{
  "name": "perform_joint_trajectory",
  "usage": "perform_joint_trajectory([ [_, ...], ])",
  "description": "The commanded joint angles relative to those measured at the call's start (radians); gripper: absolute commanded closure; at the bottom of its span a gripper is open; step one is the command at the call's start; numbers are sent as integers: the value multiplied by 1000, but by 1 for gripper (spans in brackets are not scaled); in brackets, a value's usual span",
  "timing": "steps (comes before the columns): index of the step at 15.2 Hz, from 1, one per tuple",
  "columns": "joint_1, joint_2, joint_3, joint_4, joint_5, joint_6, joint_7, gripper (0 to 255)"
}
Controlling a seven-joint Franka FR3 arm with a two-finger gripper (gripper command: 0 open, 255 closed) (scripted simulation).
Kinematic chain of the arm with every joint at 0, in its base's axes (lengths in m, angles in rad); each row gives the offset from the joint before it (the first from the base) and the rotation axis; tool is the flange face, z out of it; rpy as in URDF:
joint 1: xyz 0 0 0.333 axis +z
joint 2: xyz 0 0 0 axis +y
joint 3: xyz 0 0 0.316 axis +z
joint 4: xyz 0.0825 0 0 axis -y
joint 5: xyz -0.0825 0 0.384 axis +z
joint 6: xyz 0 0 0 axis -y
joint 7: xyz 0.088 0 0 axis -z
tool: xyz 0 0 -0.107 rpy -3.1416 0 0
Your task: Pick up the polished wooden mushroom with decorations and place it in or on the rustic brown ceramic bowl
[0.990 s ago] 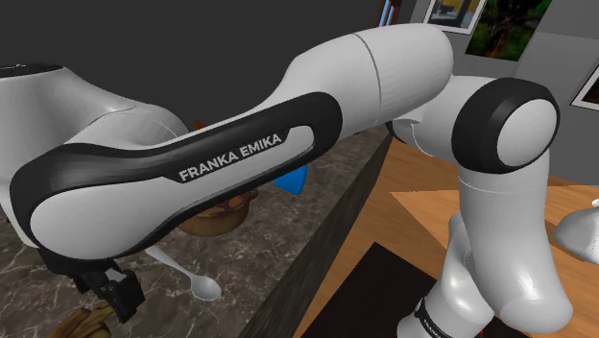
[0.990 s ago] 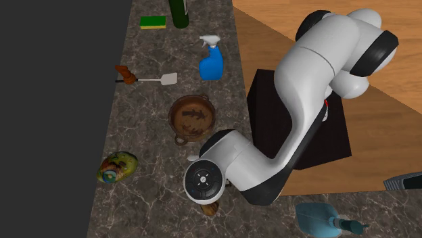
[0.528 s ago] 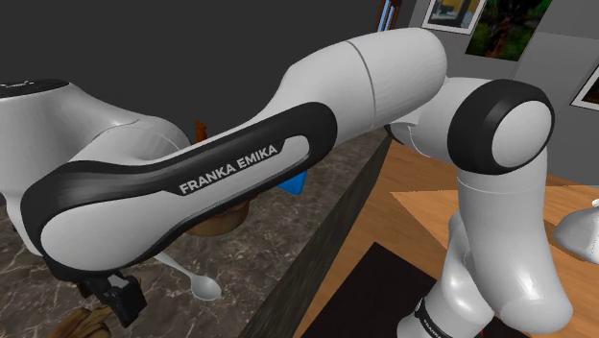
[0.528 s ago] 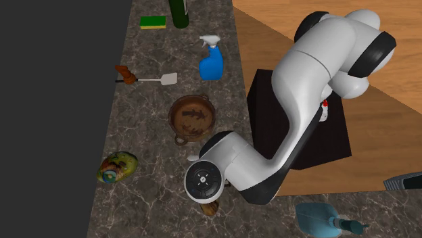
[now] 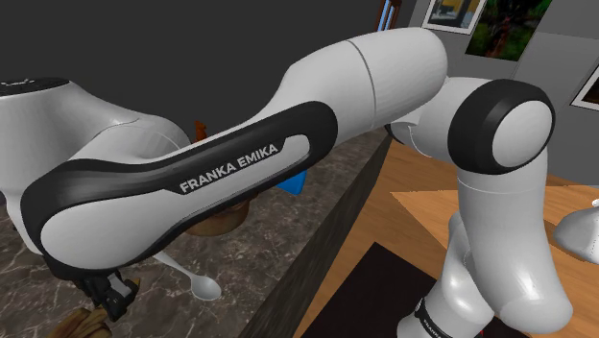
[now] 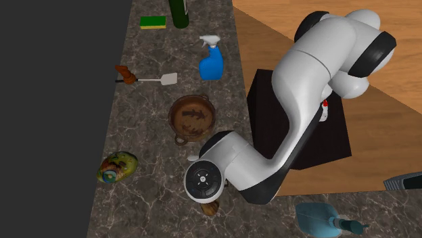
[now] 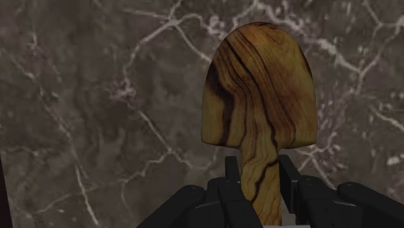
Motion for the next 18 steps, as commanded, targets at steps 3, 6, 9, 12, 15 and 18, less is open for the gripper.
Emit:
perform_joint_trajectory([
  [3,0,1,1,-1,0,-1,0,255],
  [6,0,-6,2,14,4,-23,-3,255],
  [9,0,-17,5,39,9,-58,-6,255],
  [12,1,-26,7,67,13,-93,-9,255],
  [15,3,-33,9,97,17,-130,-12,255],
  [18,5,-38,11,130,20,-168,-14,255],
])
